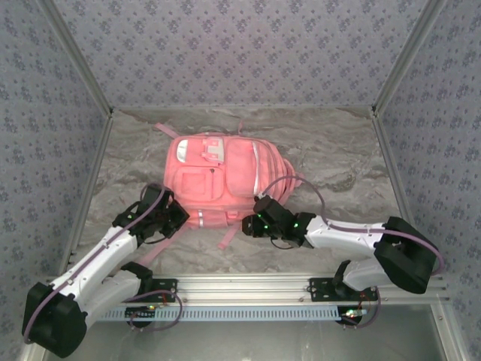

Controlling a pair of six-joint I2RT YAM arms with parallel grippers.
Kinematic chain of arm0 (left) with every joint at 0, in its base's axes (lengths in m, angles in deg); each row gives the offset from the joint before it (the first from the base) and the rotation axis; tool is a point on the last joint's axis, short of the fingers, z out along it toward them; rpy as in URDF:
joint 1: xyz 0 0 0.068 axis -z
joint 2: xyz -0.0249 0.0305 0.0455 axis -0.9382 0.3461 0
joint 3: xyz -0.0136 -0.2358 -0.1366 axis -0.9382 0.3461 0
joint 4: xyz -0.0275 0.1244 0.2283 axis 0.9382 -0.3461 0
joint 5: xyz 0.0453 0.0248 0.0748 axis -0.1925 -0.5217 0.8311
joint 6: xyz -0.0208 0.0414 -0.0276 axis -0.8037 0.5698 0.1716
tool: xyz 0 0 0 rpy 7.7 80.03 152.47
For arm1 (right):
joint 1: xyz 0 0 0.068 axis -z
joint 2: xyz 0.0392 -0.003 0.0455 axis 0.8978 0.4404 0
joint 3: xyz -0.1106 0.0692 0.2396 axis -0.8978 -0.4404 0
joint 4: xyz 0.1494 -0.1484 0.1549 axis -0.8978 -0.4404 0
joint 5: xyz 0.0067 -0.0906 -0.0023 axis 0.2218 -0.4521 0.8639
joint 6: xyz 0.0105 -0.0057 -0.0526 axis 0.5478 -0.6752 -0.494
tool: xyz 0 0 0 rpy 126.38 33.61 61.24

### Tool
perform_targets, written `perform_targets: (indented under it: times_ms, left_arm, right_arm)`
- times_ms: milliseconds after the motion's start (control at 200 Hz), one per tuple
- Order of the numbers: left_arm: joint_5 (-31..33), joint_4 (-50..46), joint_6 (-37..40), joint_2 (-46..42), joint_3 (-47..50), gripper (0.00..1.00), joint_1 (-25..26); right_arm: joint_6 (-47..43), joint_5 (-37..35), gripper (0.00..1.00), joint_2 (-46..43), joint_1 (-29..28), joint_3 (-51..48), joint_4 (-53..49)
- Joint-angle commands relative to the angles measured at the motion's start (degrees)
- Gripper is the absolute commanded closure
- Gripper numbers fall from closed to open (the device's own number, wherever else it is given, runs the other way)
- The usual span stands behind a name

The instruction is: Pack books, pencil case, and school supplies into a backpack

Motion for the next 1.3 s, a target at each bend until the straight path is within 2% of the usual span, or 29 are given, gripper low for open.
perform_targets:
  times_ms: [0, 100, 260, 400, 510, 650, 894, 1074, 1149, 1294]
  left_arm:
    - [4.08, -2.58, 0.71, -1.1, -1.97, 1.0, -0.78]
    - [4.08, -2.86, 0.71, -1.36, -2.1, 1.0, -0.87]
    - [3.49, -3.21, 0.49, -2.09, -2.32, 1.0, -1.26]
    - [0.65, -1.28, -1.31, -2.24, -1.64, 1.0, -1.41]
    - [-0.93, 0.54, -2.82, -1.99, -0.65, 1.0, -1.42]
    - [-2.33, 2.9, -4.04, -2.07, -0.11, 1.0, -1.34]
    - [-3.01, 5.34, -5.43, -0.86, 0.18, 1.0, 0.12]
    - [-2.78, 4.98, -5.52, -1.7, 0.65, 1.0, 0.45]
    - [-2.51, 4.66, -5.53, -2.14, 0.88, 1.0, 0.45]
    - [-1.95, 4.22, -5.32, -2.86, 0.97, 1.0, 0.39]
  right_arm:
    - [-1.4, -5.36, 0.53, 2.99, -2.22, 7.46, -9.31]
    - [0.2, -8.12, 0.49, 5.88, -3.6, 11.77, -15.24]
    - [1.49, -7.85, 0.49, 1.76, -4.06, 8.97, -13.29]
    - [7.47, -5.72, 0.49, -8.71, -3.84, -5.42, 3.93]
    - [13.7, -1.48, 0.48, -10.04, -1.48, -14.89, 19.71]
    - [19.97, 5.56, 0.46, -3.38, 1.4, -20.17, 37.77]
    - [27.41, 12.53, 0.46, 15.38, 1.88, -19.1, 62.82]
    - [34.35, 13.47, 0.56, 28.8, 2.68, -19.84, 82.32]
    - [35.53, 13.8, 0.66, 31.06, 2.88, -19.57, 82.77]
    - [34.87, 12.57, 0.72, 30.36, 3.13, -20.82, 82.74]
